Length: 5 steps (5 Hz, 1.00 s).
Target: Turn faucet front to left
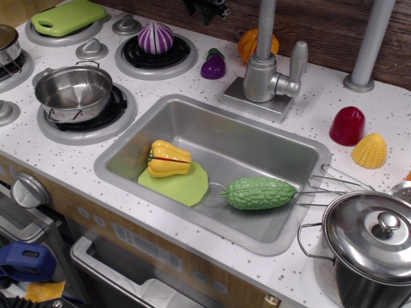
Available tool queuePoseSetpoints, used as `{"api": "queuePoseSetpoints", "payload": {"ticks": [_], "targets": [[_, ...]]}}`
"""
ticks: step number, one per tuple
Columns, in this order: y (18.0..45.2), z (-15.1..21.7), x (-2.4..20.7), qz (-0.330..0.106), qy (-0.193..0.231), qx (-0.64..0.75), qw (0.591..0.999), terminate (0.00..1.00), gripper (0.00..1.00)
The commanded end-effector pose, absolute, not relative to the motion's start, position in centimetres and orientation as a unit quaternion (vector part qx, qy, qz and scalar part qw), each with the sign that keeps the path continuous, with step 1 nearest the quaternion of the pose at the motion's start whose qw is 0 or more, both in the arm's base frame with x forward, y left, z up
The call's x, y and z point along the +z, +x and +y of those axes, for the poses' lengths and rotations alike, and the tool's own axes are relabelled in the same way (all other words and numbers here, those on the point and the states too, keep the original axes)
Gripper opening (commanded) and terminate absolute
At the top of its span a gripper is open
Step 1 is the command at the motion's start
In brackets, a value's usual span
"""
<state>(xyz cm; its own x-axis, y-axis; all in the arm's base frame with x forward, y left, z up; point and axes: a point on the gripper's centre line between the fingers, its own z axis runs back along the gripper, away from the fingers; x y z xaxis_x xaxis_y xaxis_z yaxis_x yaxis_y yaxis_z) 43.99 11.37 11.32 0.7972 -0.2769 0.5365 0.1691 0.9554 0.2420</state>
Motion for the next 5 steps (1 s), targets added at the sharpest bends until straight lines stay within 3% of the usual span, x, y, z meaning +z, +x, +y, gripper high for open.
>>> {"api": "queuePoseSetpoints", "payload": {"ticks": [1,2,5], "targets": [[44.1,12.3,12.8,-0.291,0.110,-0.138,0.940,0.00,0.00],[42.9,11.4,13.3,-0.245,0.103,-0.133,0.955,0.00,1.00],[42.9,11.4,13.3,-0.245,0.103,-0.133,0.955,0.00,1.00]]}}
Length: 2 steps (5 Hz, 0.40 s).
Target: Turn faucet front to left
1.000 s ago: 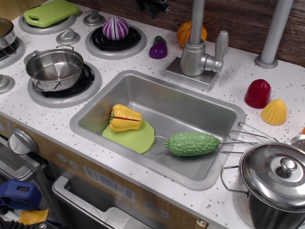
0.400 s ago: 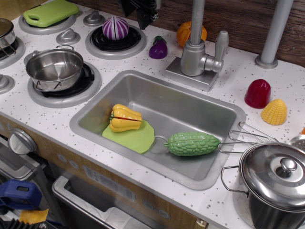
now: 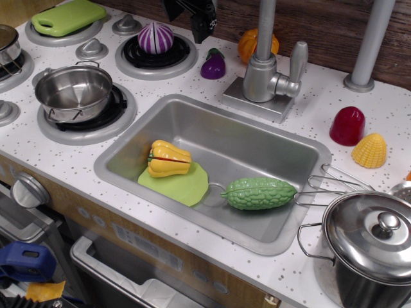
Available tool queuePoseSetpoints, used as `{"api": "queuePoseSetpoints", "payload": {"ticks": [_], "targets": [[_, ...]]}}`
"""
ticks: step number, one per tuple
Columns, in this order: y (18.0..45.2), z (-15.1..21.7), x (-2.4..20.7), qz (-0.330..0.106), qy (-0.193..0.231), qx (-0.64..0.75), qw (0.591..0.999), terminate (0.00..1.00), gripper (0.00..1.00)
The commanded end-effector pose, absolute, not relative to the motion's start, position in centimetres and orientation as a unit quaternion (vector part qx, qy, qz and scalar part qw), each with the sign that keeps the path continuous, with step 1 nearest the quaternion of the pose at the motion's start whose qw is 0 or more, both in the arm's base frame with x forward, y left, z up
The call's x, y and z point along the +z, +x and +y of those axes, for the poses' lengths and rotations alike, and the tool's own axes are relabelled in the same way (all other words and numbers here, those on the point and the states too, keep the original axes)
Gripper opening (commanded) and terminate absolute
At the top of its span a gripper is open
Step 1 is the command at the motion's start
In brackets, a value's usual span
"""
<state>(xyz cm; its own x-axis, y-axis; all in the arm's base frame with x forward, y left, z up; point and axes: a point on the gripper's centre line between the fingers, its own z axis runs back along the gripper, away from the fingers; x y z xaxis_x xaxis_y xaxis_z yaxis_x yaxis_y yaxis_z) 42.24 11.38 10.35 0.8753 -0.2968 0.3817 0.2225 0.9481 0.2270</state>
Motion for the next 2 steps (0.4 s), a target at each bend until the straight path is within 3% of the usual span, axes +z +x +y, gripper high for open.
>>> {"api": "queuePoseSetpoints", "payload": {"ticks": [1,2], "targets": [[42.85,11.38,13.28,-0.245,0.103,-0.133,0.955,0.00,1.00],[42.85,11.38,13.28,-0.245,0.103,-0.133,0.955,1.00,1.00]]}}
